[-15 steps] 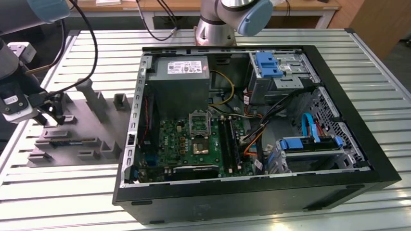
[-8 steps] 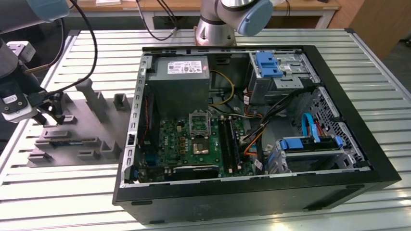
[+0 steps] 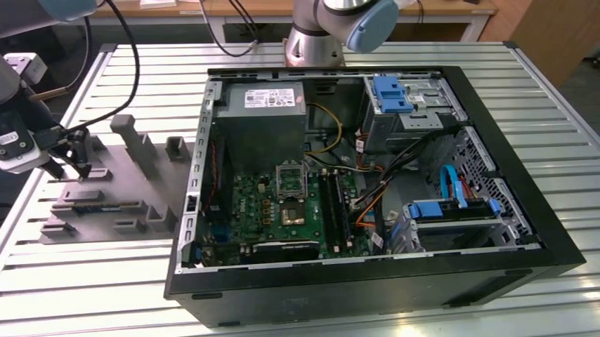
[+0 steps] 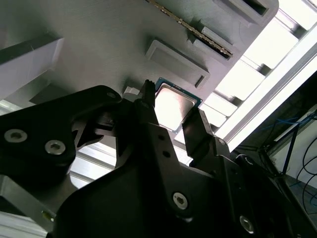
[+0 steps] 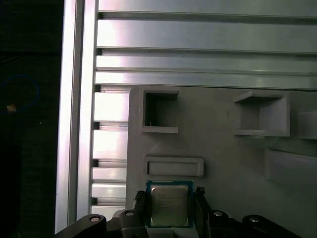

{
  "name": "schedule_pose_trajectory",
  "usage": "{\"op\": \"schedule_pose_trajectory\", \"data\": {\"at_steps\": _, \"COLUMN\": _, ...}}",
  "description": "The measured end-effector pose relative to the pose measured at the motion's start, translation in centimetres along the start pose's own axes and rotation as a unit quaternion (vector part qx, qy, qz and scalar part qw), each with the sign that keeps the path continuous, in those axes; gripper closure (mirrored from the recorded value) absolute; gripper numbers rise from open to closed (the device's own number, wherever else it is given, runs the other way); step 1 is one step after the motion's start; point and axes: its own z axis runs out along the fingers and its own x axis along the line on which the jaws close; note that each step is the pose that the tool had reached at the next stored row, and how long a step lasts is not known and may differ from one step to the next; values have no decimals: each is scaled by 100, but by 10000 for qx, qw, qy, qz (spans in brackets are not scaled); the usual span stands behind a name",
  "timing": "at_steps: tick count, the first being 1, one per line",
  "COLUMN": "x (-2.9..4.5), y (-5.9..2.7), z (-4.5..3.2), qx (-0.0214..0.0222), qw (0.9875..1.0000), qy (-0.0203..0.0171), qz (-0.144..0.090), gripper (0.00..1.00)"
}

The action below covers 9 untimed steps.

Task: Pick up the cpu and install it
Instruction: 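Pick up the cpu and move it towards the insertion slot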

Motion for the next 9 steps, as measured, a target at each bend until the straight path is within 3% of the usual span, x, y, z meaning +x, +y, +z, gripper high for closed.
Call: {"op": "schedule_pose_trajectory", "data": {"at_steps": 9, "x": 0, "y": 1, "z": -18, "qx": 0, "qw": 10000, "qy": 0, "qz": 0, "gripper": 53}}
